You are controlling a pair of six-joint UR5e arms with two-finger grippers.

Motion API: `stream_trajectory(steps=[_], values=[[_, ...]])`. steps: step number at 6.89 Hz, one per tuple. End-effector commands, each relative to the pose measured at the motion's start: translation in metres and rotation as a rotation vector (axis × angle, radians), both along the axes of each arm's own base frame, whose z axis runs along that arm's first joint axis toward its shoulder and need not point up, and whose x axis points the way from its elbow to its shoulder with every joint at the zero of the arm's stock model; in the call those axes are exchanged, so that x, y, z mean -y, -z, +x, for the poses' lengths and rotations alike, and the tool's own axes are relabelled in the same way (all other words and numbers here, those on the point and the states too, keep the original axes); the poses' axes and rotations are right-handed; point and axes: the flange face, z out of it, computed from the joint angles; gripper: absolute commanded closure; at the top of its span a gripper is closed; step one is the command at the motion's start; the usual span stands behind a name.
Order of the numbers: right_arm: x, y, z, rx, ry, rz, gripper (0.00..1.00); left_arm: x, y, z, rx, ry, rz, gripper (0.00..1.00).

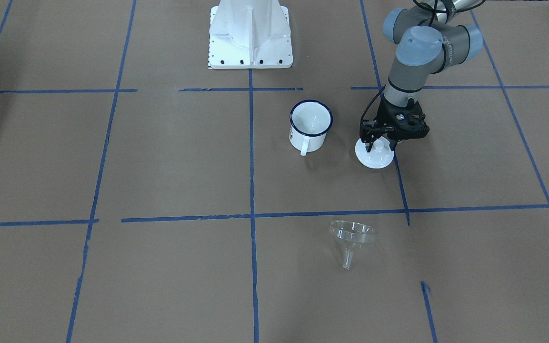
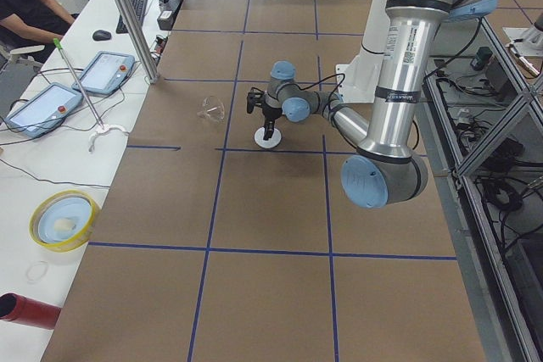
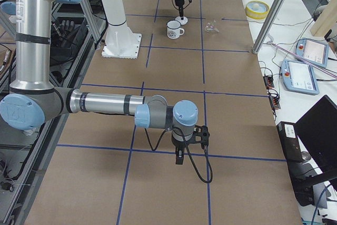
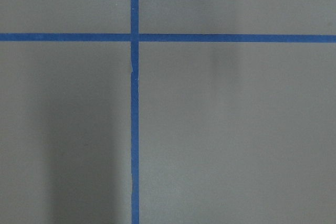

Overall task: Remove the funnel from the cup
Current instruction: 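Lower the left gripper onto the white lid and grasp its knob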

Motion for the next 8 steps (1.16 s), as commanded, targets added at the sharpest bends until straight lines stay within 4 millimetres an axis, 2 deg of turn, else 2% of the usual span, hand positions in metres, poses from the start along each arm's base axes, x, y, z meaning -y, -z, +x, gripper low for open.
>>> stream_trajectory(steps=[1, 3, 8], values=[[0.0, 0.0, 0.0, 0.0, 0.0, 0.0, 0.0, -0.003, 0.0024, 0.0006, -0.015, -0.02, -0.014, 0.34], [0.0, 0.0, 0.0, 0.0, 0.0, 0.0, 0.0, -0.0047, 0.0088, -0.002, -0.025, -0.02, -0.007, 0.34], [0.0, 0.0, 0.0, 0.0, 0.0, 0.0, 0.0, -0.0034, 0.0035, -0.0015, -0.017, -0.019, -0.013, 0.41]])
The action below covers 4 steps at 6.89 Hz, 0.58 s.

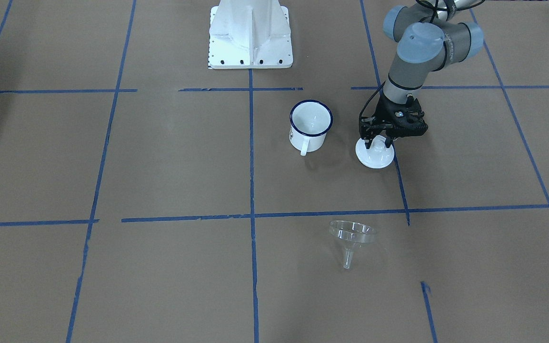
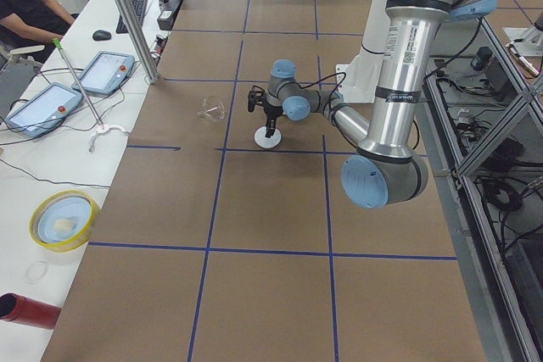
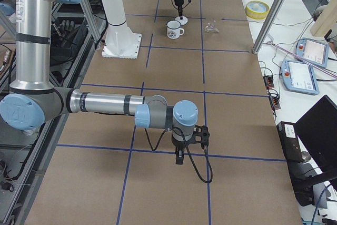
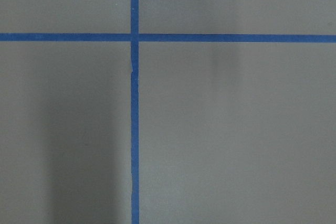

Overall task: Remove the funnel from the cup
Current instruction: 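Lower the left gripper onto the white lid and grasp its knob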

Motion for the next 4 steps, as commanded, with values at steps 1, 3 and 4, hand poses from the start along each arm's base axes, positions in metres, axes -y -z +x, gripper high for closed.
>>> stream_trajectory(steps=[1, 3, 4], values=[[0.0, 0.0, 0.0, 0.0, 0.0, 0.0, 0.0, -0.0006, 0.0019, -0.001, -0.003, 0.0, 0.002, 0.43], [0.0, 0.0, 0.0, 0.0, 0.0, 0.0, 0.0, 0.0, 0.0004, -0.0017, -0.001, 0.001, 0.002, 0.74], [0.0, 0.0, 0.0, 0.0, 0.0, 0.0, 0.0, 0.0006, -0.0024, -0.0008, 0.003, 0.001, -0.001, 0.92]])
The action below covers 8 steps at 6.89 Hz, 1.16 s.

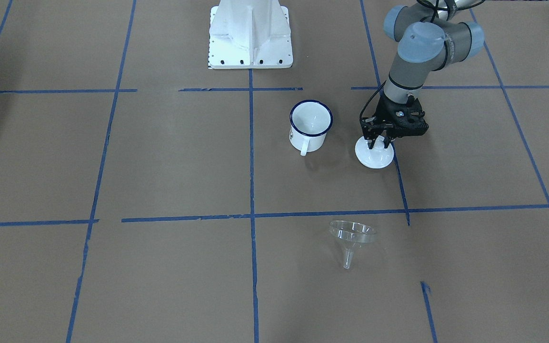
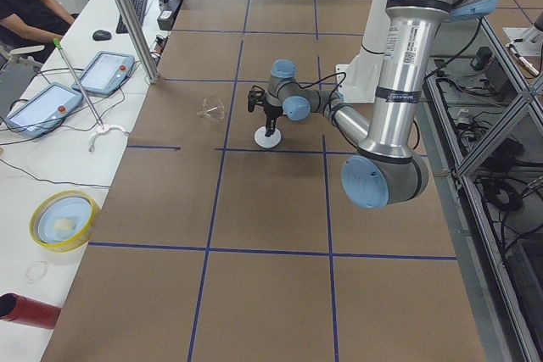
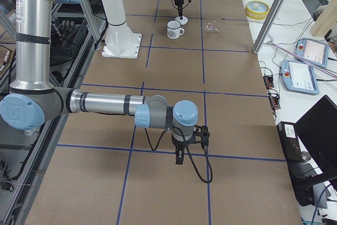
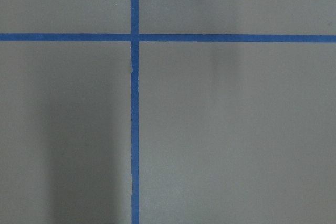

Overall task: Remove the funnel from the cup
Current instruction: 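Lower the left gripper onto the white lid and grasp its knob, then lift the white lid and move it over the white mug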

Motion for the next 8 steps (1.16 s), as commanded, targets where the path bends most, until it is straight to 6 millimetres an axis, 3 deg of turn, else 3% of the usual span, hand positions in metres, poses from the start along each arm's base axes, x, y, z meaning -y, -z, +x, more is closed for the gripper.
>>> stream_trajectory(steps=[1, 4, 5, 6, 8], values=[[0.0, 0.0, 0.0, 0.0, 0.0, 0.0, 0.0, 0.0, 0.0, -0.001, 0.0, 0.001, 0.001, 1.0], [0.0, 0.0, 0.0, 0.0, 0.0, 0.0, 0.0, -0.008, 0.026, -0.039, 0.004, 0.004, 0.029, 1.0], [0.0, 0.0, 0.0, 0.0, 0.0, 0.0, 0.0, -0.007, 0.049, -0.061, 0.008, 0.027, 0.026, 1.0], [0.0, 0.0, 0.0, 0.0, 0.0, 0.0, 0.0, -0.02, 0.075, -0.076, 0.008, 0.01, -0.001, 1.0], [0.0, 0.0, 0.0, 0.0, 0.0, 0.0, 0.0, -0.035, 0.131, -0.096, -0.028, -0.016, -0.052, 1.0]])
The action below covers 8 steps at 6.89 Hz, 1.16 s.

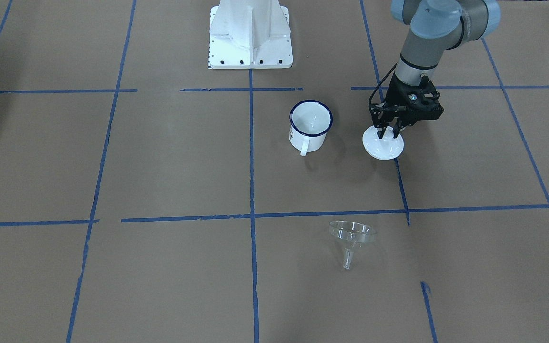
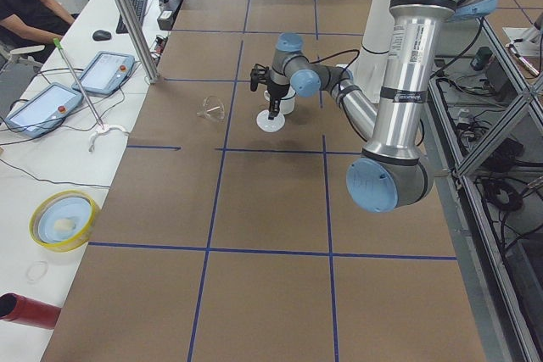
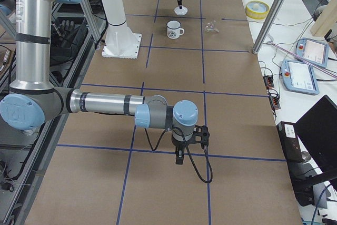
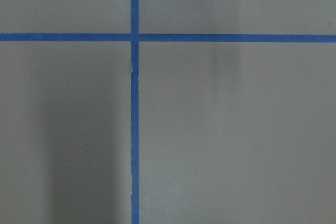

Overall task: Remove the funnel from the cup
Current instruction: 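Lift the white lid and move it over the white mug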

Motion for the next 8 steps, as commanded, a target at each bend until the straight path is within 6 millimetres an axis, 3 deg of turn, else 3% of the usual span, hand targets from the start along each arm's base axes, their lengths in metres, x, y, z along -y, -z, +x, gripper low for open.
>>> stream_trajectory(steps=[1, 2, 3, 4, 6, 8], values=[[0.0, 0.0, 0.0, 0.0, 0.0, 0.0, 0.0, -0.006, 0.066, 0.0, 0.006, 0.032, -0.094, 1.0], [0.0, 0.0, 0.0, 0.0, 0.0, 0.0, 0.0, -0.004, 0.096, 0.01, 0.012, 0.055, -0.137, 1.0], [0.0, 0.0, 0.0, 0.0, 0.0, 0.0, 0.0, -0.016, 0.103, 0.026, -0.002, 0.058, -0.177, 1.0], [0.0, 0.0, 0.0, 0.0, 0.0, 0.0, 0.0, -0.032, 0.113, 0.058, -0.011, 0.058, -0.225, 1.0], [0.0, 0.0, 0.0, 0.0, 0.0, 0.0, 0.0, -0.024, 0.117, 0.095, -0.001, 0.049, -0.244, 1.0], [0.0, 0.0, 0.0, 0.0, 0.0, 0.0, 0.0, -0.02, 0.123, 0.104, -0.005, 0.045, -0.241, 1.0]])
